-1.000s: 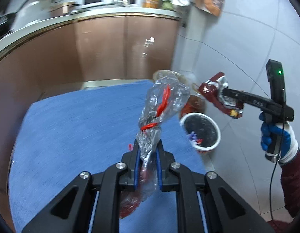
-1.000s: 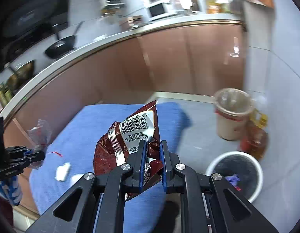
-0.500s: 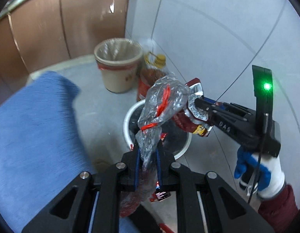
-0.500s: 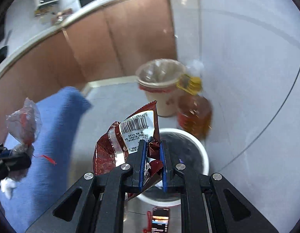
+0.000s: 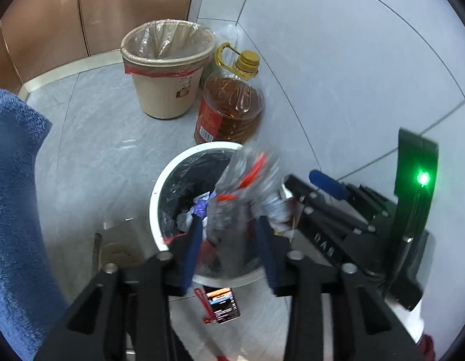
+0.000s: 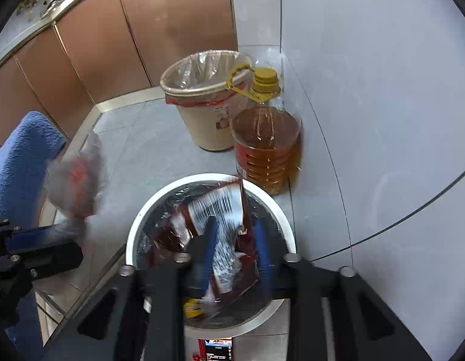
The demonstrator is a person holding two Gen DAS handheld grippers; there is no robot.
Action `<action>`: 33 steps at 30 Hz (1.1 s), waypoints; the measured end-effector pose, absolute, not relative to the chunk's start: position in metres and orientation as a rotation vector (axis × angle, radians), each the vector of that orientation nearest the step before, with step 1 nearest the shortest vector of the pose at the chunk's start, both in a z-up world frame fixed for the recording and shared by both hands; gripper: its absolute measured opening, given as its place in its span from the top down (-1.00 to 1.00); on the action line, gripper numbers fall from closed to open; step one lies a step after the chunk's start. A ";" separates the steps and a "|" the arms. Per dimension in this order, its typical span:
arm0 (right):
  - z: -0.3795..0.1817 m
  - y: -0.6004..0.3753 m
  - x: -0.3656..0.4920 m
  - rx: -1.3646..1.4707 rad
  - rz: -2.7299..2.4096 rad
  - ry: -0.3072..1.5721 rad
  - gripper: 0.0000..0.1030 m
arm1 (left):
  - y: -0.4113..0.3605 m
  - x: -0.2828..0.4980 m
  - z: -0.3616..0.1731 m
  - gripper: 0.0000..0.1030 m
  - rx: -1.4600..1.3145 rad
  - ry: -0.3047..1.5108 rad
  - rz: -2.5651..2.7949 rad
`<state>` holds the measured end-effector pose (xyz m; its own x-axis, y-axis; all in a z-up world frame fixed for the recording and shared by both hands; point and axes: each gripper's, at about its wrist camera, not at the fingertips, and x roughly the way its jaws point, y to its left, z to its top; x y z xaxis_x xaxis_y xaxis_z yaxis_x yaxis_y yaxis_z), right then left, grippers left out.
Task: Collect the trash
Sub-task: 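Open both tools to drop plastic bag and snack bag into the bin, then move both open tools back over the remaining white items on the table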
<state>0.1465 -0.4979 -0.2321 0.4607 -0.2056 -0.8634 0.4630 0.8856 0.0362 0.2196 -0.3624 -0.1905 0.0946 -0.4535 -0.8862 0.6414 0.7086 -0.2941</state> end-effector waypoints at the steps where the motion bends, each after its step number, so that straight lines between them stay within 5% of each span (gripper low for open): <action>1: -0.234 -0.499 0.147 0.289 -0.421 1.015 0.27 | -0.361 0.220 -0.190 0.25 0.168 1.233 -0.822; 12: -0.203 -0.479 0.124 0.313 -0.407 0.955 0.27 | -0.316 0.204 -0.139 0.24 0.064 1.120 -0.794; 33: -0.027 -0.325 0.066 0.160 -0.162 0.670 0.27 | -0.114 0.102 0.005 0.24 -0.008 0.728 -0.658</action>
<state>0.0657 -0.3252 -0.0268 0.7720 -0.0969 -0.6282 0.1999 0.9752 0.0952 0.1017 -0.1136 0.0050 0.5557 -0.5603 -0.6142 0.5550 0.8001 -0.2278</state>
